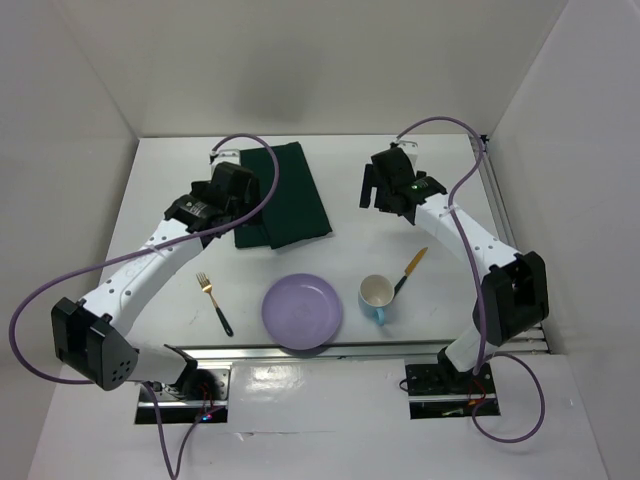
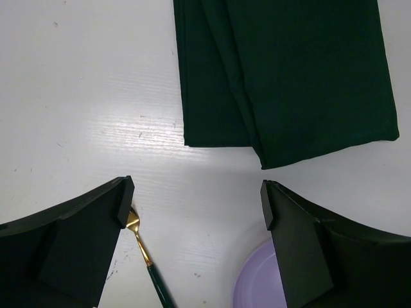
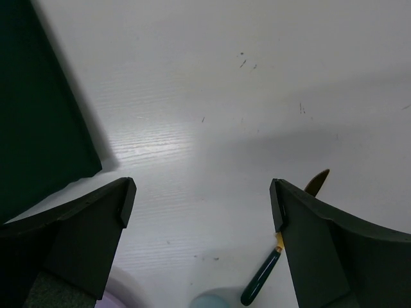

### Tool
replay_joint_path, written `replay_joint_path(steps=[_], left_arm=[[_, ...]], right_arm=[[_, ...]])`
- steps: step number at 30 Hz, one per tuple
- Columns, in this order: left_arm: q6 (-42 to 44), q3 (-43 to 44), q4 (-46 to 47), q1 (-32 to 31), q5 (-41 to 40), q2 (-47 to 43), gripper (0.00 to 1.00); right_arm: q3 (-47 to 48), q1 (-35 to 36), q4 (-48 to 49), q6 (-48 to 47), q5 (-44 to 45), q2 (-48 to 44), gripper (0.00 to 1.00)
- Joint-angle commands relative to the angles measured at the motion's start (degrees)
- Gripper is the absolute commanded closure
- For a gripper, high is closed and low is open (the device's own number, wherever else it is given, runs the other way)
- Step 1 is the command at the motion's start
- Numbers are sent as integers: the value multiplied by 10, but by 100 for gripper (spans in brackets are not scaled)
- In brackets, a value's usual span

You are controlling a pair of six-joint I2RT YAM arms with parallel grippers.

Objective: Set the dinner table for one person

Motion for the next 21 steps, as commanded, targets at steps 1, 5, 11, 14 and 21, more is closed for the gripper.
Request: replay_joint_path(steps=[1, 5, 11, 14, 21], left_arm=[[-13, 15, 1, -1, 0, -7, 0], [-31, 20, -18, -1, -13, 6, 0], [-33, 33, -35, 7, 44, 34, 0], [-55, 34, -55, 34, 70, 38, 11], [-125, -29, -24, 200, 241, -4, 6]], right_arm=[[-2, 3, 7, 2, -12, -30, 1], [-2, 15, 13, -3, -19, -48, 1], [-7, 45, 19, -41, -62, -48, 1], [-17, 99, 56, -90, -69, -48, 1], [33, 248, 98, -176, -25, 41, 8]])
